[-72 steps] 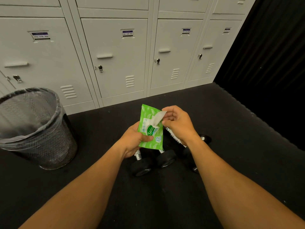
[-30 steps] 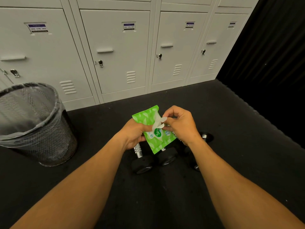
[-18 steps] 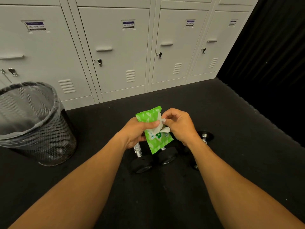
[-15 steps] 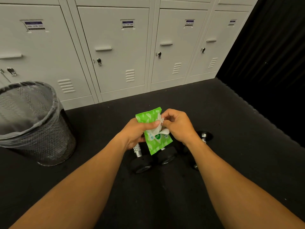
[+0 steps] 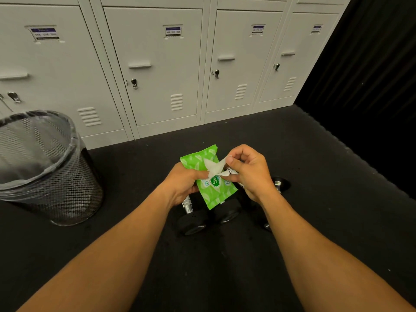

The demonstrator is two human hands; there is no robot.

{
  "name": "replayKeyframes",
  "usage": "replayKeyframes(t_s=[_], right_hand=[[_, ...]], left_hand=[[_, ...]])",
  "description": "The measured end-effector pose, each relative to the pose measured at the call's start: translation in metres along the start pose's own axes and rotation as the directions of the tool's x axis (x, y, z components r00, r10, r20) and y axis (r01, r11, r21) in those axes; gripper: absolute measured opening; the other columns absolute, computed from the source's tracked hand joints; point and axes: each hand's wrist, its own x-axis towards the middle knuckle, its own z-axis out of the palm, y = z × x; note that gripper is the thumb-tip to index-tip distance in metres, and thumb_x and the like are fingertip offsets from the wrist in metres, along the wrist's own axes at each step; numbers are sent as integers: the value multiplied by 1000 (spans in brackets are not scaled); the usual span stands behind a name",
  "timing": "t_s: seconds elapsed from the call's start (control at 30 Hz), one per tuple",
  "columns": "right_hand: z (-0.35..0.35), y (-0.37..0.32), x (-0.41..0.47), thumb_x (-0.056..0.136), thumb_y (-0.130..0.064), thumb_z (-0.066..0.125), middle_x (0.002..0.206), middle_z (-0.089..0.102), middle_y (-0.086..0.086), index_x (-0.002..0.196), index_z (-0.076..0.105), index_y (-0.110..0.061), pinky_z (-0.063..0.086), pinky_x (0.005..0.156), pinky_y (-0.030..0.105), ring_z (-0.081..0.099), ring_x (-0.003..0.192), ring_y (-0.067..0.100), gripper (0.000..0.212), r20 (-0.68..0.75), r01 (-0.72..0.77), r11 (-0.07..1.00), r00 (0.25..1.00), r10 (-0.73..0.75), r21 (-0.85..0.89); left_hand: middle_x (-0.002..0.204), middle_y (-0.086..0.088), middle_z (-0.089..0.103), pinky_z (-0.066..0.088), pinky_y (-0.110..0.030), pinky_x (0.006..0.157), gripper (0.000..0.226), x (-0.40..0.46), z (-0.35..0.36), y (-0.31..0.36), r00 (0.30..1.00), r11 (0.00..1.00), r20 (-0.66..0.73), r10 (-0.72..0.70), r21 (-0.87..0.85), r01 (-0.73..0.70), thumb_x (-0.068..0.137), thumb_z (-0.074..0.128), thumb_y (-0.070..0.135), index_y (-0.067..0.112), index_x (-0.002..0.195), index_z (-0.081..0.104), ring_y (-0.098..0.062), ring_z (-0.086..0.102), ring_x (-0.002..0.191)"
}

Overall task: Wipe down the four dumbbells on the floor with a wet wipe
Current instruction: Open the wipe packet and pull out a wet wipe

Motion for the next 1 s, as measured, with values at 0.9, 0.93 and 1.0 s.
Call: replayKeyframes(t_s=[0.9, 0.93, 1.0], right_hand=[[15, -8, -3, 92, 6, 57, 88, 60, 24, 84, 60, -7, 50, 72, 40, 56, 78, 21, 15, 123, 188, 941, 980, -159, -283], [16, -10, -4, 91, 6, 57, 88, 60, 22, 84, 60, -7, 51, 72, 41, 56, 78, 20, 15, 137, 203, 934, 976, -169, -295], [19, -11, -5, 91, 3, 58, 82, 60, 12, 84, 60, -9, 53, 74, 45, 56, 77, 18, 14, 172, 239, 912, 967, -190, -333]], left_hand=[[99, -16, 78, 57, -60, 90, 31, -5, 10, 2, 994, 993, -98, -45, 109, 56, 72, 72, -5, 7, 101, 76, -36, 75, 92], [98, -17, 77, 58, -59, 88, 29, -6, 10, 2, 991, 993, -127, -45, 100, 58, 74, 71, -6, 6, 99, 76, -36, 76, 90], [97, -18, 77, 62, -53, 81, 25, -6, 10, 3, 984, 995, -175, -41, 79, 56, 76, 69, -6, 6, 98, 75, -35, 76, 85]])
